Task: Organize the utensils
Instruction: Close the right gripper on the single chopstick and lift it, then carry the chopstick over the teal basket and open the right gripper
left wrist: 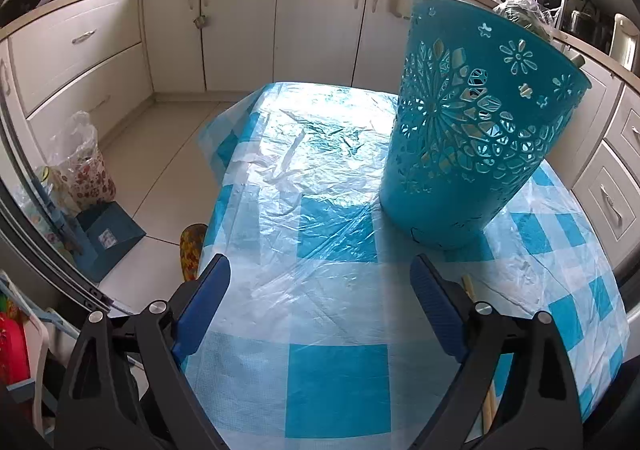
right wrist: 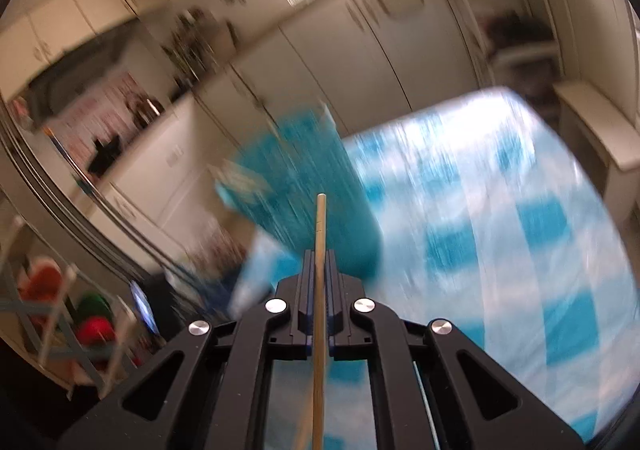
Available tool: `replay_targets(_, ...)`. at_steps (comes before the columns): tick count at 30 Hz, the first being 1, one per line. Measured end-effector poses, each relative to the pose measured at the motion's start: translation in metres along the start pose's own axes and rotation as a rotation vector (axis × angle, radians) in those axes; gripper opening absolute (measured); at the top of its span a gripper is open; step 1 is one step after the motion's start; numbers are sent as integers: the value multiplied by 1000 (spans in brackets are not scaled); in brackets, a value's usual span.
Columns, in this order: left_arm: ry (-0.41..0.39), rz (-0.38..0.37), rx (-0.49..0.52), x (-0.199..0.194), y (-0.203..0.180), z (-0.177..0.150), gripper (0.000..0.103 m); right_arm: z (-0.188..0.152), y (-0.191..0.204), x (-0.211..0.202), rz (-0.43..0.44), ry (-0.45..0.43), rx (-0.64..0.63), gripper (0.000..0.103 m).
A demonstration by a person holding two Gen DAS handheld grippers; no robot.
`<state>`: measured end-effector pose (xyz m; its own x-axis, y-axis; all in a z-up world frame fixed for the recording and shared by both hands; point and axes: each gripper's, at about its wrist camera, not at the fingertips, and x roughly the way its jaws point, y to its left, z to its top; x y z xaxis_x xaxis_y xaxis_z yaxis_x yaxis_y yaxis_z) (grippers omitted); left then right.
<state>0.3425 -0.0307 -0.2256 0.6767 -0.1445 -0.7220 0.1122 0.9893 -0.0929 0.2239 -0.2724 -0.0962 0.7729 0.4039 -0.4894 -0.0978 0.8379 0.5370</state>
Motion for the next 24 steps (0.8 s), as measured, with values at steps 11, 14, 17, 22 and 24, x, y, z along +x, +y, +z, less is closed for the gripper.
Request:
replay_targets(11, 12, -10, -5, 2, 1, 0, 88, 101, 62, 65, -52, -387, -94, 6)
replay_targets(14, 15, -22, -10, 3, 2, 1, 88, 103, 56, 98, -104, -345, -88, 6)
replay_targets(17, 25, -36, -23, 6, 5, 2, 88, 94, 48, 112, -130, -282, -94, 6)
replay_targets(22, 49, -62, -73, 11, 15, 3, 88, 88, 58, 111, -158, -234, -167, 6)
replay_targets(24, 50, -67, -91, 11, 18, 3, 88, 84, 60, 111, -165, -223, -187, 6)
